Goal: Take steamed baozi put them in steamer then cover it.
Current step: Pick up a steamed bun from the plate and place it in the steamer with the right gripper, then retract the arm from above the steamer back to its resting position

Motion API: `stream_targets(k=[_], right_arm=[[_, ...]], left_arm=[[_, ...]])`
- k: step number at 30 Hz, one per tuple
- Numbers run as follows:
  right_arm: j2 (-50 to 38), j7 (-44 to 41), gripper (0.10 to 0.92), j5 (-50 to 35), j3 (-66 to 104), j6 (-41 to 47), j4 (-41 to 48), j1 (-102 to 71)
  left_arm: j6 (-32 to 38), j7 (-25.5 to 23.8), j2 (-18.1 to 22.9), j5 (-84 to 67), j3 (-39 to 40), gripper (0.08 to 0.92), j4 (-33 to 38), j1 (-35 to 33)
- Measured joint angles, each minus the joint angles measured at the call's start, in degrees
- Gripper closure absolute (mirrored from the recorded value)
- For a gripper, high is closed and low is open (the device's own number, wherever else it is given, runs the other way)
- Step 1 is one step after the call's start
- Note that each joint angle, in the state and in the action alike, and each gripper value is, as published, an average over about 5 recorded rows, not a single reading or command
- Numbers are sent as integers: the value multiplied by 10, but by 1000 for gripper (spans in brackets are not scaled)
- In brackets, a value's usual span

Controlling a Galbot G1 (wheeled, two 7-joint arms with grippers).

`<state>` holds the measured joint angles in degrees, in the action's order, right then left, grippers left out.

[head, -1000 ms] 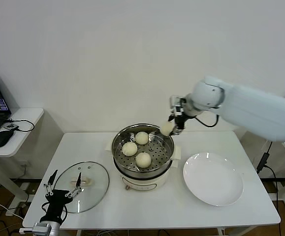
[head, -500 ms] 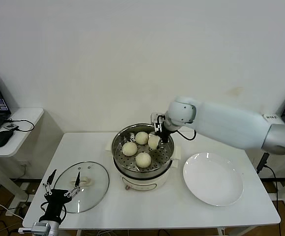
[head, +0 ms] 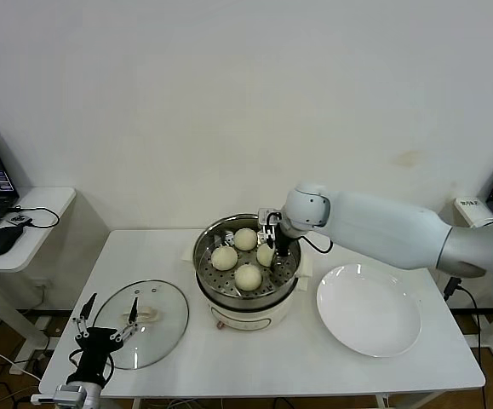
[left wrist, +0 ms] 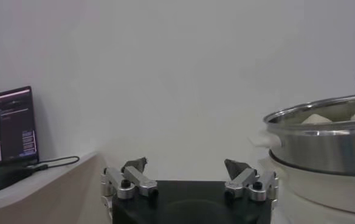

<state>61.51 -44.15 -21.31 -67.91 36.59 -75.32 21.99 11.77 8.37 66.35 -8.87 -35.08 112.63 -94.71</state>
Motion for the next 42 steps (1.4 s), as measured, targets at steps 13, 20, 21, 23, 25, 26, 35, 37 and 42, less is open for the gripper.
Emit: stream_targets(k=[13,20,21,23,25,26,35,37,42], right_arm=[[-55,12,203,-32,25,13,-59,28],[-141,102,203,-87,86,1,-139,-8],[-156,123,203,-95,103,-6,-151,-23],[-185,165,203,-106,144,-24,-174,-62],[-211,205,202,-110,196,-48,-195,-114],[-222,224,203,-110,227,-61,-205,-145],[-236,332,202,-45,558,-208,-271,-480],[-216,342,203,-23,634,-244,-279,-556],[-138,349,203,24,809,-326,-297,-733]], left_arm=[[0,0,3,-1,3,177,1,0],[2,0,4,0,3,177,1,-2],[1,1,5,0,4,177,1,-2],[1,1,7,2,7,177,1,-2],[1,2,9,4,9,177,1,-2],[0,3,10,4,9,177,2,-2],[-4,8,9,12,13,177,-8,-1],[-6,11,10,15,15,177,-11,1],[-18,23,13,39,21,177,-19,9]])
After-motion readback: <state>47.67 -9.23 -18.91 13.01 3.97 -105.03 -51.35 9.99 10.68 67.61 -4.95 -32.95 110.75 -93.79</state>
